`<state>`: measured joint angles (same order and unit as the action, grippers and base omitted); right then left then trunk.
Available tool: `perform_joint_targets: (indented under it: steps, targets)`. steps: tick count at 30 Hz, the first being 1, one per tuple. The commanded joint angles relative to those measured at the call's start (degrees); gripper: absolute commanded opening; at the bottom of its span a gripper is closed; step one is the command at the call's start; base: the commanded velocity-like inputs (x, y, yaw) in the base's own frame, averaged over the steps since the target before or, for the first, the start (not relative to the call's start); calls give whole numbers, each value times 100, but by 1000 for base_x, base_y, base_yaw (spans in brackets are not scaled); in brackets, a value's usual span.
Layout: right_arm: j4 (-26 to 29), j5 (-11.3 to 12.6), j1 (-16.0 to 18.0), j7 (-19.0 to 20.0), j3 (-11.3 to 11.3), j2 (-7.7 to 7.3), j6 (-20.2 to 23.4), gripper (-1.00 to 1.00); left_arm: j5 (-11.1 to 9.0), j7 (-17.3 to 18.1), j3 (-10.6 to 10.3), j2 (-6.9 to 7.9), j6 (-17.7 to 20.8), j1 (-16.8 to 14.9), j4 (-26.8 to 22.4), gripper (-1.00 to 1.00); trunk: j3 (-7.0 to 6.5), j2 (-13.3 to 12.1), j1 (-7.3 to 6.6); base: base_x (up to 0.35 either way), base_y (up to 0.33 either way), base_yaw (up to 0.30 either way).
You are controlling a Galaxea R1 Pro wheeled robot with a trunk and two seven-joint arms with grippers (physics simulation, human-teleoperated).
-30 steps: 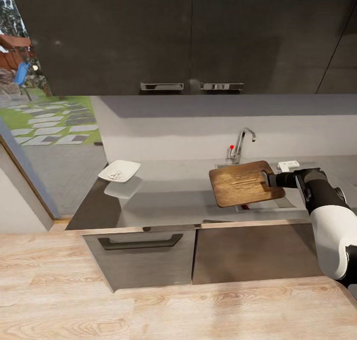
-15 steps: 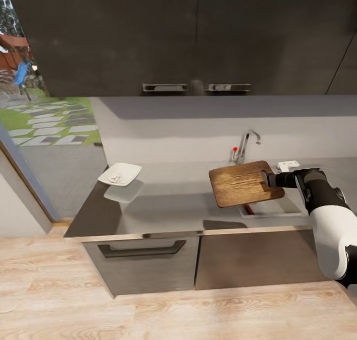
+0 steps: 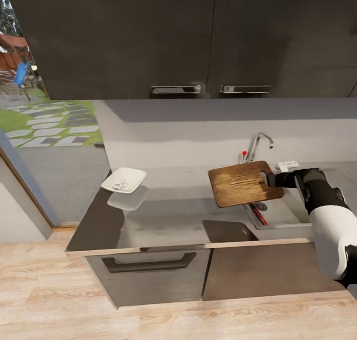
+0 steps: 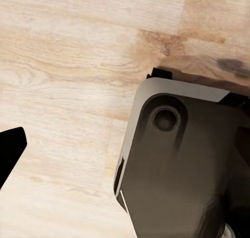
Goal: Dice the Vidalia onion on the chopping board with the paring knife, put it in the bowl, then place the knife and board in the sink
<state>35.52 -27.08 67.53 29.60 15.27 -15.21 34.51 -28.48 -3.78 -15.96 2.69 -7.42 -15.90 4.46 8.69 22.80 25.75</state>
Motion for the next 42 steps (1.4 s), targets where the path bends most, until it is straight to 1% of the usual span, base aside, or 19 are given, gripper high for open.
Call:
perform_joint_targets:
  steps: [1,5,7,8,9,11,12,13,15,16,18,19,21,26,29,31,33,39,42]
  targets:
    - [8,-52,6,55,23,28,28,-100,-34,0,-48,-1,-30,-9,20,100,11,12,4,4,4,-34]
    - [8,-30,6,43,46,136,120,-100,-34,0,-48,-5,-28,-9,20,100,9,12,4,1,1,-16]
    - [8,-27,6,34,229,179,343,-100,-34,0,-48,-5,-25,-9,20,100,8,12,4,0,0,-4]
    - [8,-28,6,-26,667,208,521,-100,-34,0,-48,-6,-24,-9,20,100,8,12,4,0,0,-2]
    - [9,-30,6,-96,970,258,594,-100,-34,0,-48,-6,-24,-9,20,100,8,12,4,0,0,0]
    - [15,-37,6,-351,1375,446,671,-100,-34,0,-48,-10,-23,-9,20,100,8,12,4,0,0,0]
    - [15,-41,6,-551,1479,567,687,-100,-34,0,-48,-12,-23,-9,20,100,8,12,4,0,0,0]
    - [16,-42,6,-1110,1593,882,689,-100,-34,0,-48,-13,-23,-9,20,100,8,12,4,0,0,0]
    - [37,-42,6,-1830,1649,1274,647,-100,-34,0,-48,-14,-23,-9,20,100,8,12,4,0,0,0]
    - [47,-42,6,-2384,1670,1550,554,-100,-34,0,-48,-14,-23,-9,20,100,8,12,4,0,-39,0]
    - [32,-39,6,-3149,1694,1938,231,-100,-34,0,-48,-14,-23,-9,20,100,8,12,4,0,-95,0]
    - [24,-37,6,-3488,1716,2104,32,-100,-34,0,-48,-14,-23,-9,20,100,8,12,4,0,-147,0]
    - [21,-32,6,-3819,1837,2258,-111,-100,-34,0,-48,-14,-23,-9,20,100,8,12,4,0,-165,0]
    - [67,-32,6,-4182,2879,2465,-229,-100,-34,0,-48,-14,-23,-9,20,100,8,12,4,0,-218,0]
    - [97,-32,6,-4689,3208,2521,-516,-100,-34,0,-48,-14,-23,-9,20,100,8,12,4,0,-277,0]
    - [76,-1,6,-4967,3295,2521,-782,-100,-34,0,-48,-14,-23,-9,20,100,8,12,4,0,-300,0]
    - [47,166,6,-5124,3381,2521,-966,-100,-34,0,-48,-14,-23,-9,20,100,8,12,4,0,-306,0]
    - [62,466,6,-5747,3436,2521,-1233,-100,-34,0,-48,-14,-23,-9,20,100,8,12,4,0,-250,0]
    - [34,806,6,-5878,3431,2521,-1261,-100,-34,0,-48,-14,-23,-9,20,100,8,12,4,0,-56,0]
